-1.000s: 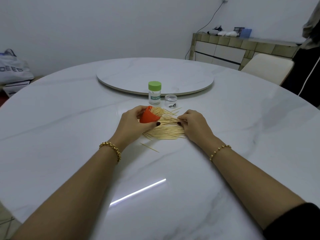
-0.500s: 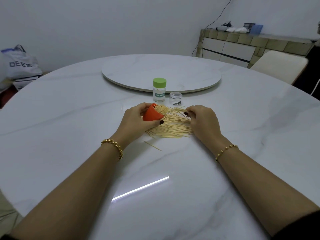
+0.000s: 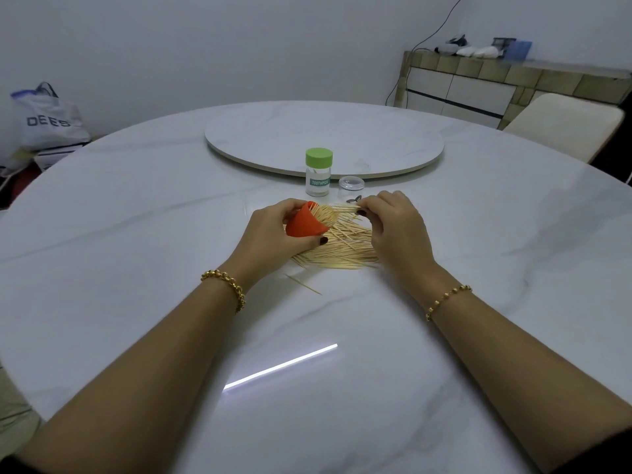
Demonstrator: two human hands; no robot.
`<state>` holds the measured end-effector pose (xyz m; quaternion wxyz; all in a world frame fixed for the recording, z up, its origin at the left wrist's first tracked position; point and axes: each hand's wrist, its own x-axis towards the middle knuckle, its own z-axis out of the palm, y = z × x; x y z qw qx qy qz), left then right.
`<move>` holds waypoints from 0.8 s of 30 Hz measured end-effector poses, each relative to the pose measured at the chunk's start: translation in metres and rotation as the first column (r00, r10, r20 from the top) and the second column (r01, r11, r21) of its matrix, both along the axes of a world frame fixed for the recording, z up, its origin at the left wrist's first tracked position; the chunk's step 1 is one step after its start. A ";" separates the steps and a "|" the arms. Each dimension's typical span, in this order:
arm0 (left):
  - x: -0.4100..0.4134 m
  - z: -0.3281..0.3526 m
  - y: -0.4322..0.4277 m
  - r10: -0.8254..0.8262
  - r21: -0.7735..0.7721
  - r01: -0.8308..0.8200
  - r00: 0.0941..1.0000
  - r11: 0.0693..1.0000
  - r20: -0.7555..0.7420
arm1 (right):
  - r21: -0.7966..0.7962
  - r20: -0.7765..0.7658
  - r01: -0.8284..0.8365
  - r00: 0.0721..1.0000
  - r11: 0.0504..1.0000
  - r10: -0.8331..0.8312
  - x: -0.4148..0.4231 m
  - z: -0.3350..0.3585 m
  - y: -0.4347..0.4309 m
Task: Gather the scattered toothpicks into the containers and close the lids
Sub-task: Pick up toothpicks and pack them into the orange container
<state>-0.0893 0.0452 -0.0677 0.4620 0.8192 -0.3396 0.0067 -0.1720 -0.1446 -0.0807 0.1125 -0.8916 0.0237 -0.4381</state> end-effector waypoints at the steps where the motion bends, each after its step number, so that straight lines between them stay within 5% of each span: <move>1: 0.000 0.000 0.000 -0.003 0.004 0.003 1.000 1.000 0.008 | -0.017 0.013 0.001 1.000 1.000 -0.001 0.001 0.000 0.001; 24: -0.006 0.004 -0.001 -0.022 -0.002 0.022 0.999 1.000 0.038 | -0.252 -0.038 -0.058 0.998 0.966 0.050 -0.002 0.013 0.025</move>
